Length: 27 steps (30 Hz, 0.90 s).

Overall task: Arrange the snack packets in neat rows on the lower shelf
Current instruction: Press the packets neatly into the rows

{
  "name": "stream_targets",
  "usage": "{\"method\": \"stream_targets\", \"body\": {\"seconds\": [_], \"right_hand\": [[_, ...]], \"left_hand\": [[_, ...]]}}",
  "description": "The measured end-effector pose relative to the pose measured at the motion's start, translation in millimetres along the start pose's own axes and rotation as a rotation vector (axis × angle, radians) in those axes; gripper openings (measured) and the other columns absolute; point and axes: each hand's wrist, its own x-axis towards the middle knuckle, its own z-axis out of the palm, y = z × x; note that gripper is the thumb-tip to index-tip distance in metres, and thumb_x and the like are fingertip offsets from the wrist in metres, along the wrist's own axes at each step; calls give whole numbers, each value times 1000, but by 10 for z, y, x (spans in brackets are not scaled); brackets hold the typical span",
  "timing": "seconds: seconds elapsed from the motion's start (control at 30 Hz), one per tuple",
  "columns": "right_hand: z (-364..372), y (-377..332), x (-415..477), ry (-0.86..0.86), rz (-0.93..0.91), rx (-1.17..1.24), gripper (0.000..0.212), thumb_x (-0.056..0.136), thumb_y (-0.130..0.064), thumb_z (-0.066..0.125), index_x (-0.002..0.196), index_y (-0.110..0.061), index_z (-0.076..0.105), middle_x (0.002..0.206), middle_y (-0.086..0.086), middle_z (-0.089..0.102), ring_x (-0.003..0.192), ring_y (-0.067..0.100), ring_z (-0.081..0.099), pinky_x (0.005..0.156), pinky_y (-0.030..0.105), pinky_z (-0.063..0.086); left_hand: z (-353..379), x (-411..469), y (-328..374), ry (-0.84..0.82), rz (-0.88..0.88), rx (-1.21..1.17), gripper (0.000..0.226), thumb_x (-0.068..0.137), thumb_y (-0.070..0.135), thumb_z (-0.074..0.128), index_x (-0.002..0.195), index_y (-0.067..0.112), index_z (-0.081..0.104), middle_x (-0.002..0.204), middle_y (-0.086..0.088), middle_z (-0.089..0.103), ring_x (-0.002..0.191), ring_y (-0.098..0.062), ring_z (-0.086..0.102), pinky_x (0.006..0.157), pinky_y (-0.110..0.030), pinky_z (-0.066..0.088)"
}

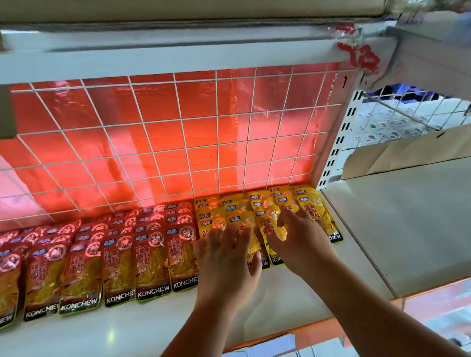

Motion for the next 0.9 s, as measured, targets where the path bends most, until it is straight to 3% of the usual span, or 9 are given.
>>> {"method": "stream_targets", "body": {"seconds": [0.13,0.3,0.5,0.67,0.77,0.9], "right_hand": [[-126,-92,-41,-16,-34,15,37,89,-46,66,117,-24,59,117,5,55,94,29,62,71,31,45],[-549,-313,0,76,-135,106,31,84,-34,71,112,-24,63,107,2,58,96,30,62,75,32,48],[-1583,-669,9,246,-262,193,26,85,-35,67,109,-29,60,109,0,58,90,21,61,79,34,50],[-2600,-709,-161,363,-317,135,31,83,-39,67,111,-28,63,107,-1,65,95,21,61,80,34,49],[-3146,-558,-334,386,-339,84,24,86,-40,66,106,-28,62,99,-3,63,88,19,59,71,31,43],[-3673,-172,-410,360,-359,42,20,90,-41,64,105,-27,62,101,-7,65,89,16,62,80,36,51]], "left_hand": [[-85,18,25,3,-20,-10,55,89,56,56,140,35,53,127,4,60,118,-29,54,90,-49,44],[-535,334,238,207,-1,-89,46,89,51,58,130,32,62,126,5,64,114,-28,58,91,-46,43],[-1505,827,664,369,111,-263,56,82,43,48,134,26,61,122,2,68,111,-28,61,90,-45,47],[-2227,1151,1197,517,297,-424,48,82,33,51,126,20,66,119,-1,72,109,-27,64,93,-37,48],[-2549,1293,1551,530,390,-450,47,84,37,53,124,20,69,118,2,72,110,-24,66,93,-38,51],[-2799,1467,2051,440,491,-462,37,84,37,59,117,29,72,109,9,73,100,-14,68,91,-35,53]]}}
